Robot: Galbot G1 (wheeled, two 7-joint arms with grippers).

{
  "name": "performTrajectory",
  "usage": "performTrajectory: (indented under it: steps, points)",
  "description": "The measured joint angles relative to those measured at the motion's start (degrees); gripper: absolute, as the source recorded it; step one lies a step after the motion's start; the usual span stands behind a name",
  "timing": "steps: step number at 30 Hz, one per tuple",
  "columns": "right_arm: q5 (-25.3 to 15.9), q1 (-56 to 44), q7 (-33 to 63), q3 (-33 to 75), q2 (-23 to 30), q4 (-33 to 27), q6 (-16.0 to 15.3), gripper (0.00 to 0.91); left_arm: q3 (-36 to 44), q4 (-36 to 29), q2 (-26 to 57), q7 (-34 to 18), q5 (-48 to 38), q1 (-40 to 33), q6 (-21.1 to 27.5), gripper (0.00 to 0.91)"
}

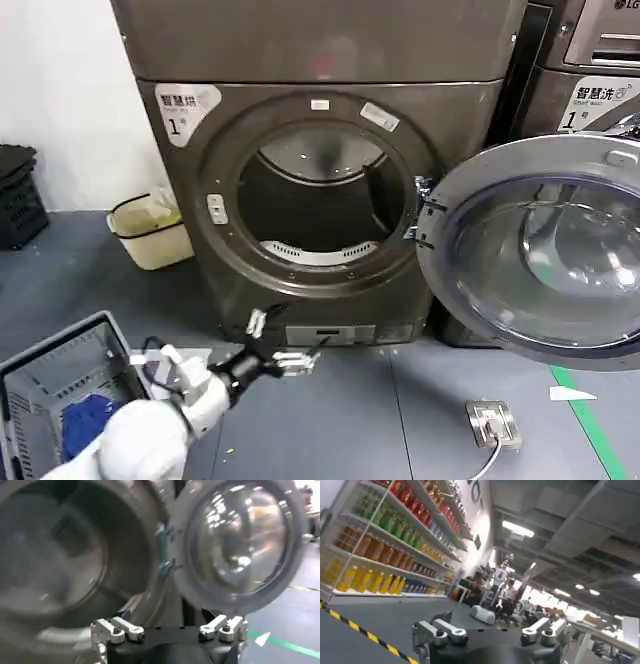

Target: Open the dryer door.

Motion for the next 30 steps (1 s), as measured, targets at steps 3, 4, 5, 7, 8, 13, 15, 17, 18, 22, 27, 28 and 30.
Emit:
performTrajectory:
  steps: [3, 4, 5, 7, 8, 13, 15, 17, 18, 22, 27, 28, 30]
  points:
    - [0.3, 0.5, -0.4, -0.7, -0.6, -0.3, -0.3, 0.907, -4.2, -1.4, 0.1, -6.3, -4.7, 3.0, 3.9, 0.907]
    - [0.3, 0.5, -0.5, -0.9, -0.8, -0.5, -0.3, 0.907, -5.5, -1.9, 0.1, -8.5, -6.3, 3.8, 5.6, 0.907]
    - [0.4, 0.6, -0.5, -1.1, -0.9, -0.6, -0.3, 0.907, -7.0, -2.5, 0.0, -11.4, -8.8, 4.6, 8.2, 0.907]
    - [0.5, 0.6, -0.7, -1.6, -1.0, -0.7, -0.3, 0.907, -9.5, -3.2, -0.2, -16.2, -12.6, 6.0, 12.1, 0.907]
    - [0.5, 0.7, -0.7, -1.8, -1.0, -0.6, -0.3, 0.907, -10.6, -3.5, -0.1, -18.4, -14.6, 6.4, 13.7, 0.907]
    - [0.5, 1.2, -1.0, -3.0, -0.8, 0.0, -0.6, 0.907, -15.1, -4.5, 0.7, -29.7, -26.2, 6.5, 21.0, 0.907]
    - [0.5, 1.4, -1.3, -3.3, -0.7, 0.1, -0.9, 0.907, -16.2, -4.7, 1.2, -34.0, -30.7, 6.1, 22.2, 0.907]
    - [0.9, 1.4, -1.5, -3.6, -0.5, 0.4, -1.1, 0.907, -17.4, -4.7, 1.7, -38.9, -35.8, 5.8, 22.2, 0.907]
    - [1.1, 1.4, -1.5, -3.7, -0.4, 0.4, -1.2, 0.907, -18.0, -4.5, 1.9, -41.5, -38.2, 5.9, 22.2, 0.907]
    - [1.1, 1.2, -1.9, -4.2, -0.1, 0.5, -1.2, 0.907, -20.5, -3.3, 2.9, -50.3, -47.6, 5.9, 22.2, 0.907]
    - [1.1, 1.3, -1.8, -4.4, 0.2, 0.8, -1.3, 0.907, -23.2, -0.9, 4.6, -59.3, -60.0, 5.0, 22.2, 0.907]
    - [1.1, 1.2, -1.8, -4.4, 0.3, 0.8, -1.3, 0.907, -23.6, -0.3, 5.0, -61.2, -62.4, 4.9, 22.2, 0.907]
    - [1.2, 1.2, -1.7, -4.4, 0.4, 0.8, -1.3, 0.907, -24.5, 0.5, 5.8, -64.5, -67.6, 5.0, 22.2, 0.907]
